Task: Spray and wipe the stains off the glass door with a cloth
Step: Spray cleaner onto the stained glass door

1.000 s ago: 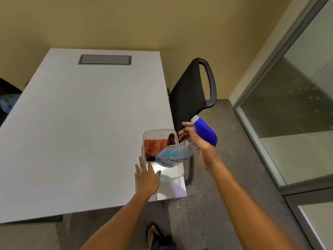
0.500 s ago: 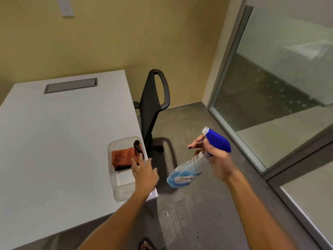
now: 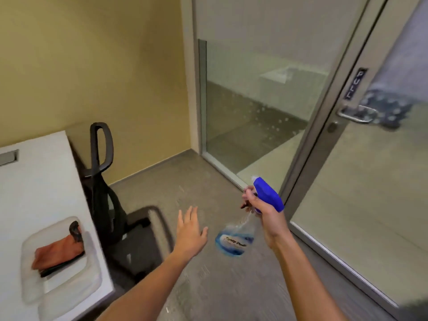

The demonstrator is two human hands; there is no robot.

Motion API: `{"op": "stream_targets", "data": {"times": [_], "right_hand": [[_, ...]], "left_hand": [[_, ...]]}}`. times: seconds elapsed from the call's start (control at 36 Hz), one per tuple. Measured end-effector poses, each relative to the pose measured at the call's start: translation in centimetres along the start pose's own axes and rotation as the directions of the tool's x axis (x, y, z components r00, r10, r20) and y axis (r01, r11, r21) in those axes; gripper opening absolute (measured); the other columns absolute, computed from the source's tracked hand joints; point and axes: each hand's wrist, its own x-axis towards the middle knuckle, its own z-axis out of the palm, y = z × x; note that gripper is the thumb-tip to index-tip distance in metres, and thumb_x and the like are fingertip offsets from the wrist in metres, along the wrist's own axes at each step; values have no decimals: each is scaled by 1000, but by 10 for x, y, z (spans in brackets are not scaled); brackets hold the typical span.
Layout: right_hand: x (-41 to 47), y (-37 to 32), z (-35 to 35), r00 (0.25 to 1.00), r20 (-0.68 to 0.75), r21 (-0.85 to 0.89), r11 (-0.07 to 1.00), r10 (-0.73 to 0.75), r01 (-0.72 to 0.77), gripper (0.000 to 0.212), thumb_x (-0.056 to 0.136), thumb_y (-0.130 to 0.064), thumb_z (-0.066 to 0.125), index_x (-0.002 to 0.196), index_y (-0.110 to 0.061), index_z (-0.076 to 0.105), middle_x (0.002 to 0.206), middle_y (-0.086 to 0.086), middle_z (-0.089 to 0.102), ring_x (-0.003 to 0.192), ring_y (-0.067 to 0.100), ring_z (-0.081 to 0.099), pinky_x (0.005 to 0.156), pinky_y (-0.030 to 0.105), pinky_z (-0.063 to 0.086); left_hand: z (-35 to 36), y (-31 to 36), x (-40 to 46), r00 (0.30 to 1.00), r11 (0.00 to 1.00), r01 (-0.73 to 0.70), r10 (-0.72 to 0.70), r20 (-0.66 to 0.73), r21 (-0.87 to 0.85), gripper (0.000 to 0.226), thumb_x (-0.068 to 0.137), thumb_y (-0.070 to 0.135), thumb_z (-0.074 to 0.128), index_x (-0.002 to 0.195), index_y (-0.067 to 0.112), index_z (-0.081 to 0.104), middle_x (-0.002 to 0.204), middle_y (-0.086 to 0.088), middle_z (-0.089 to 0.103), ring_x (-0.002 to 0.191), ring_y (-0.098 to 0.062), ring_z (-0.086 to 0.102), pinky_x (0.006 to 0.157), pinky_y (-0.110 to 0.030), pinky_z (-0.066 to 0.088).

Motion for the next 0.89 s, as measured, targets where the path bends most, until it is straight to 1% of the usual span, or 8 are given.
{"op": "stream_targets", "data": {"times": [0.22, 0.42, 0.5, 0.58, 0.67, 0.72, 0.81, 0.89], "right_hand": [[-13, -21, -85, 958, -253, 7, 990, -133, 140, 18, 75, -44, 78, 74, -27, 72, 82, -6, 69, 72, 14, 69, 70, 26, 53], [-11, -38, -132, 918, -302, -219, 956, -256, 195, 39, 77, -50, 70, 76, -12, 63, 83, 22, 67, 69, 11, 64, 63, 20, 51], [-2, -40, -151, 890, -349, -299, 935, -293, 191, 46, 80, -55, 68, 79, -10, 61, 87, 25, 64, 68, 23, 60, 68, 32, 51], [11, -44, -166, 856, -392, -343, 917, -336, 203, 37, 85, -51, 69, 81, -15, 62, 88, 18, 61, 85, 39, 65, 77, 56, 53], [28, -51, -179, 831, -403, -385, 895, -383, 226, 37, 87, -50, 68, 85, -12, 65, 86, 13, 61, 92, 41, 64, 77, 64, 53], [40, -57, -185, 814, -443, -372, 903, -376, 216, 39, 85, -51, 68, 83, -12, 67, 84, 13, 64, 92, 42, 66, 73, 58, 57], [62, -69, -191, 791, -507, -316, 928, -341, 198, 39, 78, -52, 71, 78, -13, 68, 77, 4, 66, 91, 30, 73, 65, 37, 60], [83, -80, -197, 762, -555, -316, 932, -335, 179, 45, 71, -57, 70, 78, -12, 70, 79, 8, 73, 70, 21, 69, 60, 25, 55]], "left_hand": [[30, 105, 32, 962, 971, -238, 233, 144, 20, 84, 99, 39, 58, 162, 16, 7, 171, -3, 4, 156, -34, -15, 127, -48, 3], [55, 180, 81, 890, 897, -431, 404, 211, 97, 84, 98, 41, 56, 162, 16, 7, 172, -5, 3, 155, -38, -17, 128, -48, 2], [61, 214, 107, 858, 866, -492, 467, 212, 85, 83, 97, 41, 56, 162, 18, 9, 171, -5, 7, 156, -37, -14, 127, -49, 3], [61, 249, 133, 813, 820, -568, 545, 207, 74, 83, 96, 39, 57, 162, 18, 11, 170, -7, 8, 156, -36, -15, 127, -48, 1], [56, 286, 161, 770, 777, -627, 607, 196, 55, 82, 96, 38, 57, 162, 16, 12, 171, -8, 6, 156, -33, -16, 127, -47, 5], [51, 312, 179, 735, 740, -671, 653, 183, 51, 81, 97, 37, 56, 162, 15, 12, 171, -9, 5, 156, -33, -17, 127, -47, 6], [45, 348, 208, 681, 685, -727, 710, 179, 51, 81, 99, 36, 54, 162, 15, 8, 171, -9, 0, 156, -33, -19, 127, -46, 5], [41, 380, 240, 617, 613, -785, 767, 175, 84, 83, 99, 39, 53, 163, 15, 6, 171, -7, -5, 155, -33, -21, 127, -46, 3]]}}
